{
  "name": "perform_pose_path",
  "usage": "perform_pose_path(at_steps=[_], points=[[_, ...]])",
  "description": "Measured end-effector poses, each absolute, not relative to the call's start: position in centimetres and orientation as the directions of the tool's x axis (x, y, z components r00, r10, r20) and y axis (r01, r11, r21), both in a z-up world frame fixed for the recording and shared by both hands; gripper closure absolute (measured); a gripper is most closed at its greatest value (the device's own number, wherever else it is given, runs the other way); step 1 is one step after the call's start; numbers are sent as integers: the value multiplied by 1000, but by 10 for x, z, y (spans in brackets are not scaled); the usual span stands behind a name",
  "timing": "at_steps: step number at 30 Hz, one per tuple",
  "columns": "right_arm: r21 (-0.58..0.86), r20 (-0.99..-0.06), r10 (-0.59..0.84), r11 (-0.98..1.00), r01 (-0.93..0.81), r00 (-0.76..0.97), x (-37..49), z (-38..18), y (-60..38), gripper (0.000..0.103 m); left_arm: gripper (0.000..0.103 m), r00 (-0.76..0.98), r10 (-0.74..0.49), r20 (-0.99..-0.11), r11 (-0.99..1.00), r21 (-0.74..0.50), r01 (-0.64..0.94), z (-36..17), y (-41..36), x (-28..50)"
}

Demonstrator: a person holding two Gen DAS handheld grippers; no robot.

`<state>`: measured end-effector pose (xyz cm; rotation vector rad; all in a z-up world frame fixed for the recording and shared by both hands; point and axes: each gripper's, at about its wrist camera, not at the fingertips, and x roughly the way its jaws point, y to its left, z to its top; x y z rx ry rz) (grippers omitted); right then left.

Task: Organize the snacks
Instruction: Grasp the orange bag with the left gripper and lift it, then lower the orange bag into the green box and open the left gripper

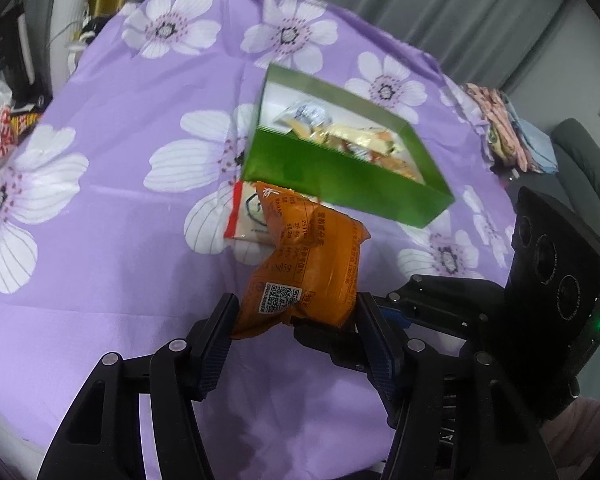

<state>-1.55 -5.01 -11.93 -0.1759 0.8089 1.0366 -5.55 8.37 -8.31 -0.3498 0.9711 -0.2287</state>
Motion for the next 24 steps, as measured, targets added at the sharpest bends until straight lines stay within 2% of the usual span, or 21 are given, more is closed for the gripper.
perform_pose_path(at_steps=[14, 24], points=[[168, -601, 686, 611, -774, 411, -8, -83, -92, 83, 43, 598, -375, -709, 921, -360, 150, -41, 47, -36], [156, -580, 650, 680, -716, 491, 45, -74, -113, 83, 43, 578, -425, -697, 903, -369, 218, -29, 28, 32]])
